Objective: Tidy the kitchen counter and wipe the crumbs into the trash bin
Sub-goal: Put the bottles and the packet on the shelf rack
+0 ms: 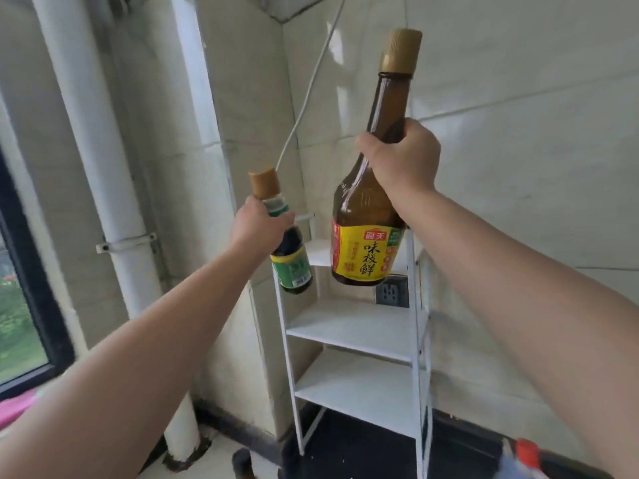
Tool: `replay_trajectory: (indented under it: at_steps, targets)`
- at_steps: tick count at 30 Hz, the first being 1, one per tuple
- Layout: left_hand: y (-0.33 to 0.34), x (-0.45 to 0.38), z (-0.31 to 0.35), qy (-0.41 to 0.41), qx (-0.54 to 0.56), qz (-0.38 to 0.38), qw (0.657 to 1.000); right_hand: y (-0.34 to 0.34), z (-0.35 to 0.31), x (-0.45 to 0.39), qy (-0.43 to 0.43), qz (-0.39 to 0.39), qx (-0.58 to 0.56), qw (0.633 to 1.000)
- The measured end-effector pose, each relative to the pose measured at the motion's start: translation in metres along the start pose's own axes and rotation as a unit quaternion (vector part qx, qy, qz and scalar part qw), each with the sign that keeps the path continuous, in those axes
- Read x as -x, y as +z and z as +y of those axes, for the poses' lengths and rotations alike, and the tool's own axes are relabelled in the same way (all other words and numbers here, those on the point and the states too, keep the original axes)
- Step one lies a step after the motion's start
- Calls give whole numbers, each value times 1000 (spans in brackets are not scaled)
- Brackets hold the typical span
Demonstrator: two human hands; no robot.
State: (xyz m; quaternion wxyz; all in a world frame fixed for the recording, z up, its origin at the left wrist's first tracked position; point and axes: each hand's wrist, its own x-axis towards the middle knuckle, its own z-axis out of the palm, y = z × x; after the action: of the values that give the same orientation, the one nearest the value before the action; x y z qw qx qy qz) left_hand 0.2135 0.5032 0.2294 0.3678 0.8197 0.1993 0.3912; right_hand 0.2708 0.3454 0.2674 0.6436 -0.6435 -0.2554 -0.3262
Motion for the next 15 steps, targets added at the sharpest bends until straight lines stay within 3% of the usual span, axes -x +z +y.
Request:
replay_trajectory:
  at_steps: [9,15]
  targets:
    - [48,-103,15,40,-31,-15,999,52,48,-78,-28,11,91,995]
    - [77,-149,-7,26,-38,-51,998,80,87,-103,17,22,133,991]
